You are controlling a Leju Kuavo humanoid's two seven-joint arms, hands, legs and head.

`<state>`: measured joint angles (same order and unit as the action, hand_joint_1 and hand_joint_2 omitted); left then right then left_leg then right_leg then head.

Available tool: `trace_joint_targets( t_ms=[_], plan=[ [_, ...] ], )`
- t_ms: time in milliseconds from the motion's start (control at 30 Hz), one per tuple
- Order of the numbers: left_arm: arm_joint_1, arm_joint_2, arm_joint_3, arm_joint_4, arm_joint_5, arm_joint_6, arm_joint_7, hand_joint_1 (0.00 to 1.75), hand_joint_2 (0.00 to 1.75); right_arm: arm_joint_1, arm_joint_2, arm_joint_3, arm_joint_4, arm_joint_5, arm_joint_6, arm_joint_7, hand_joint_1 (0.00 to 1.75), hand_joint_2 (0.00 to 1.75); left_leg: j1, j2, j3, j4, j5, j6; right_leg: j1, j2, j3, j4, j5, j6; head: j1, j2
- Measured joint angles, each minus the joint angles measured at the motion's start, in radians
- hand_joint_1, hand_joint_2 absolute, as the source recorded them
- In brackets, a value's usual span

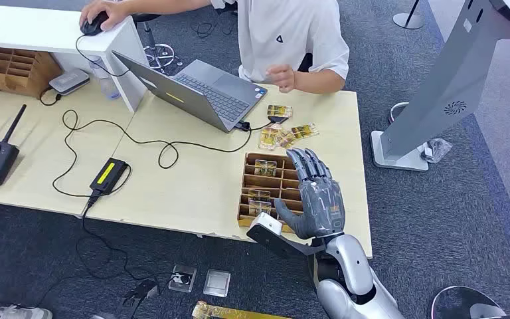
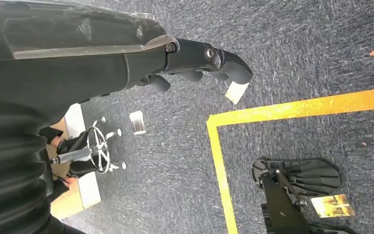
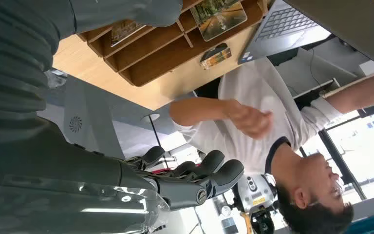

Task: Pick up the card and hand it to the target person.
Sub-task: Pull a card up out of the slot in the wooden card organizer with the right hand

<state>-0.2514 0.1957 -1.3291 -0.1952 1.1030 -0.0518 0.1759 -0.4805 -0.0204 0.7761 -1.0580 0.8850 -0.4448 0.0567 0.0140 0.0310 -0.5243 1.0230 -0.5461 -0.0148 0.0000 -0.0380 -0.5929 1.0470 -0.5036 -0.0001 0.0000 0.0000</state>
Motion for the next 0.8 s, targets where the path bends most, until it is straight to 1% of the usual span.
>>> trace_joint_targets(
  t_ms=[167,333,400,633,800],
  plan=[
    [-0.005,-0.001,-0.003,0.000,-0.003,-0.001,0.003,0.00,1.75,-0.002,-0.001,-0.006,0.013,0.000,-0.006,-0.001,0.40,1.75,0.000,-0.001,0.001,-0.002,0.001,0.000,0.000,0.000,0.001,-0.002,0.001,0.000,0.000,0.000],
    [-0.015,-0.003,-0.010,0.001,-0.011,-0.006,0.013,0.00,1.75,-0.007,-0.004,-0.020,0.046,0.007,-0.015,0.012,0.56,1.75,0.000,-0.001,0.000,0.000,0.000,0.000,0.000,0.000,0.000,0.000,0.000,0.000,0.000,0.000],
    [-0.018,-0.003,-0.012,0.002,-0.011,-0.008,0.017,0.00,1.75,-0.010,-0.005,-0.026,0.064,0.009,-0.021,0.011,0.59,1.75,0.000,-0.002,0.000,-0.001,0.001,0.000,0.000,-0.001,0.000,-0.001,0.000,0.000,0.000,0.000],
    [-0.016,-0.001,-0.011,0.004,-0.008,-0.010,0.016,0.00,1.75,-0.011,-0.006,-0.031,0.082,0.008,-0.024,0.008,0.65,1.75,-0.001,-0.004,0.003,-0.006,0.004,0.001,-0.001,0.001,0.003,-0.006,0.003,0.001,0.000,0.000],
    [-0.012,0.000,-0.004,0.005,0.001,-0.009,0.012,0.00,1.75,-0.012,0.001,-0.026,0.108,0.003,-0.028,-0.011,0.62,1.75,0.000,-0.001,0.001,-0.002,0.001,0.000,0.000,0.001,0.000,-0.002,0.001,0.000,0.000,0.000]
  ],
)
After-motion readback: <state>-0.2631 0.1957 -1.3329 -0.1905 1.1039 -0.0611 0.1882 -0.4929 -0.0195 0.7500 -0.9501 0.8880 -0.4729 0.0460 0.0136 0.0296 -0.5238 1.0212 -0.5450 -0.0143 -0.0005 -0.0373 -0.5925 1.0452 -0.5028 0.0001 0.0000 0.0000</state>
